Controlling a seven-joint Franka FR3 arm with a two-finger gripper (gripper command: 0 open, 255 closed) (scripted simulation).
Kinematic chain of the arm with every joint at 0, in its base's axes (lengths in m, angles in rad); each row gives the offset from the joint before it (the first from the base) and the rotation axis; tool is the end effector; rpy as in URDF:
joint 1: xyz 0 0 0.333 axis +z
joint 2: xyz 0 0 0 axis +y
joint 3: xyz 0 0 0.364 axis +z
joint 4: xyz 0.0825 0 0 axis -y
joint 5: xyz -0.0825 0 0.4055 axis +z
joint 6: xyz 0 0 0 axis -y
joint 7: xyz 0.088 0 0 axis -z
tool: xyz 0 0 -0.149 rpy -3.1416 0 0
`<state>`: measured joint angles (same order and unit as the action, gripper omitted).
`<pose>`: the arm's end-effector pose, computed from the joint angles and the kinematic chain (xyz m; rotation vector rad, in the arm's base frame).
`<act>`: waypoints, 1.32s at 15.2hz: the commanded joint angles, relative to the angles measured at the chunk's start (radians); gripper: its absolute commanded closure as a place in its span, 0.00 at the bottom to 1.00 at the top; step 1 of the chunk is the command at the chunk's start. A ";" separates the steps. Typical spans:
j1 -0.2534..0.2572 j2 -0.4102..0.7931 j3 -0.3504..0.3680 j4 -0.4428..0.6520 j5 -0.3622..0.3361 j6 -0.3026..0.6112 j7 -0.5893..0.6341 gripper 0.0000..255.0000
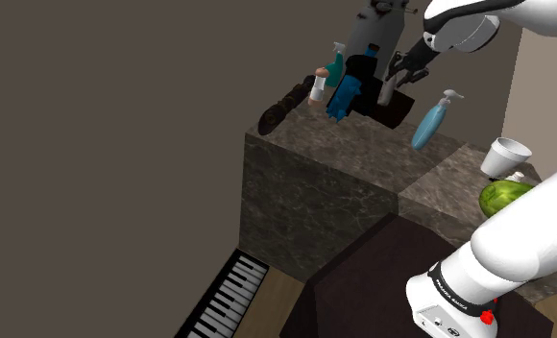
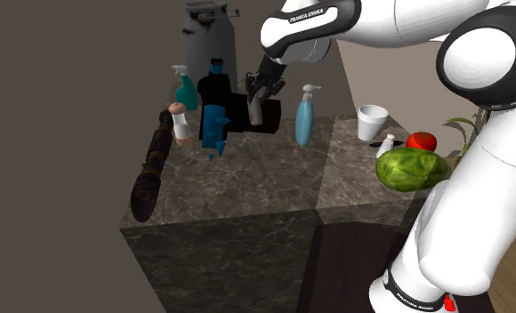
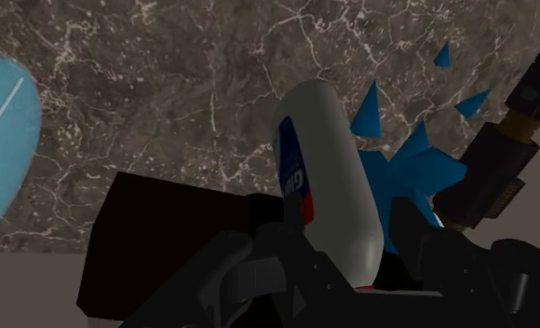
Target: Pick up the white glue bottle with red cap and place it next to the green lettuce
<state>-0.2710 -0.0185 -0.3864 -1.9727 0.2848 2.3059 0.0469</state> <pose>0.4970 -0.3669 0.5149 -2.6790 1.2285 -0.6075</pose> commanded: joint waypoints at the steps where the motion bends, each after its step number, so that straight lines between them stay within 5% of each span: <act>1: -0.001 -0.005 0.000 0.022 -0.009 -0.025 0.010 1.00; 8: -0.002 -0.018 -0.001 0.096 -0.031 -0.108 0.038 1.00; 20: -0.108 -0.397 -0.056 -0.246 -0.166 -0.139 -0.054 1.00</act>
<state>-0.3675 -0.3833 -0.4392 -2.1925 0.1314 2.1724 -0.0008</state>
